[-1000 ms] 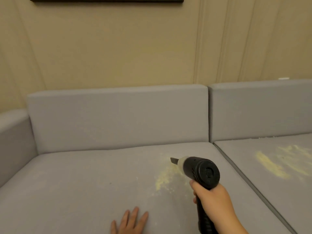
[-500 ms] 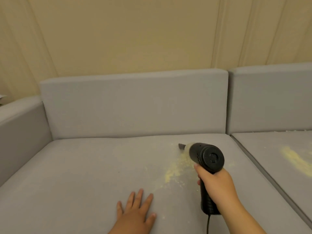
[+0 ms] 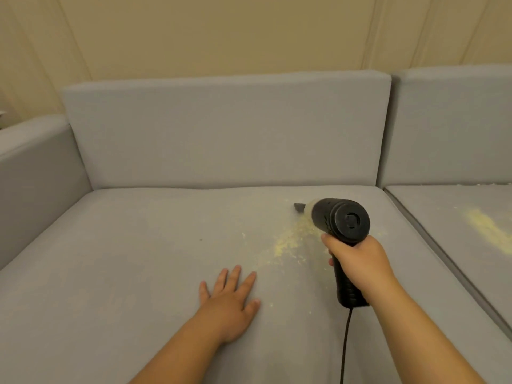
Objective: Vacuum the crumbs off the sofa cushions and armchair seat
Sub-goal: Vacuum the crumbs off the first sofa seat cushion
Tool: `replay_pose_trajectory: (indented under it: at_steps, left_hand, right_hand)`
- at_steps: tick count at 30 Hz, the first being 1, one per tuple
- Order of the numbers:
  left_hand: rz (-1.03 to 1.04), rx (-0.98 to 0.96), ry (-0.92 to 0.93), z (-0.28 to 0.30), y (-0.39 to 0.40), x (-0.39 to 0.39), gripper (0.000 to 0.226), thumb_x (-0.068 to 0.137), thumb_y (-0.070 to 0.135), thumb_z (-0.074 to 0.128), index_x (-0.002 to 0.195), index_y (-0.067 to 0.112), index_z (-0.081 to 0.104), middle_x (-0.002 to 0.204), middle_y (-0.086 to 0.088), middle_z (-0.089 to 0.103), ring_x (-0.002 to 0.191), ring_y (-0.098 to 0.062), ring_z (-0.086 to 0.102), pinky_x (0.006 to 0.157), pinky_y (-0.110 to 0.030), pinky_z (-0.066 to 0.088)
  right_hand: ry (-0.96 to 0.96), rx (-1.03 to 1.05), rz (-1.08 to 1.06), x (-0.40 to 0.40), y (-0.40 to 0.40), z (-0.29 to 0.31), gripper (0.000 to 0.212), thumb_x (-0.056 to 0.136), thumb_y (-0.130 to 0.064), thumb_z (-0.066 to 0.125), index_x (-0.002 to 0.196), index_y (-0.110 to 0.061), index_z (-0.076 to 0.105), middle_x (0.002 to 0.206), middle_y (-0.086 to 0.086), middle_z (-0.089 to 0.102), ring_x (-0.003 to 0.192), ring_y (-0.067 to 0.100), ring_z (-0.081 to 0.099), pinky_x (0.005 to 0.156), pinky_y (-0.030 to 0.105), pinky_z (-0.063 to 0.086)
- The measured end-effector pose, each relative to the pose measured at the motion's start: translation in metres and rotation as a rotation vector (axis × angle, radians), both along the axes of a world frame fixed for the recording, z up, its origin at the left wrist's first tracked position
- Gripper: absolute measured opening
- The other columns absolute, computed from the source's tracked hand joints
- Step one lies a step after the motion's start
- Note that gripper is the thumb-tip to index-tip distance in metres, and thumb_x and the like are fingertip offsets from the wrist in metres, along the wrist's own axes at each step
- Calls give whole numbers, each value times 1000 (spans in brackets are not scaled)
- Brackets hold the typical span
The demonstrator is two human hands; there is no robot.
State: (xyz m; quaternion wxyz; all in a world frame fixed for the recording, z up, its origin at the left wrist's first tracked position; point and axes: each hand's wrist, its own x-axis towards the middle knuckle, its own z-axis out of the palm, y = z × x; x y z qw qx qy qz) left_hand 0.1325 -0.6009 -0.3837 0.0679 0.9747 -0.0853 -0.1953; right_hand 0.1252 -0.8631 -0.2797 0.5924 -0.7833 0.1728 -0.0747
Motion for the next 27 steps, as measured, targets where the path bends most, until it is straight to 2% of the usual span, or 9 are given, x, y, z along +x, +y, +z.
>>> replay_pose_trajectory:
  at_steps: [6,10,14,17,20,23,27]
  left_hand:
    - [-2,8,9,0,0,1,66,104,66,20,161,51,-10,171,10,-22,157,-21,-21,121,-64,-12]
    - [-1,12,15,0,0,1,66,104,67,21,161,51,-9,170,11,-23,157,-21,-22,121,-65,-12]
    - [-4,18,18,1,-2,1,66,104,66,20,161,50,-9,170,10,-24,157,-21,-22,121,-65,-13]
    - [1,15,18,2,-2,1,67,104,67,20,161,50,-10,170,10,-24,157,-22,-22,121,-65,-13]
    - [7,17,17,2,-2,0,67,103,67,20,161,50,-10,170,9,-24,157,-22,-23,121,-66,-12]
    - [2,21,32,3,-2,0,67,104,67,20,161,50,-10,170,9,-24,157,-22,-22,121,-66,-11]
    - [1,28,33,2,-1,0,67,104,67,20,161,49,-10,171,9,-23,157,-22,-21,121,-67,-10]
  right_hand:
    - [-8,21,-49,2,3,-4,16,87,-30,77,91,-15,72,76,10,76,76,29,76,70,38,58]
    - [7,17,-13,5,0,-4,18,87,-32,78,94,-16,74,73,6,76,80,29,77,79,45,61]
    - [-24,81,-47,14,1,-6,22,89,-34,78,104,-19,71,83,9,77,82,26,76,77,39,59]
    - [-11,140,-28,21,5,-7,18,90,-32,79,100,-20,70,89,13,76,84,29,76,80,42,60]
    - [7,139,14,22,7,-4,20,91,-35,78,97,-17,71,90,14,77,82,28,75,88,48,60]
    - [-5,133,-5,21,8,-4,23,90,-40,78,94,-18,72,83,9,77,85,28,77,88,46,60]
    - [-33,108,-26,22,11,-12,25,88,-42,80,101,-23,71,83,4,76,88,28,77,88,46,61]
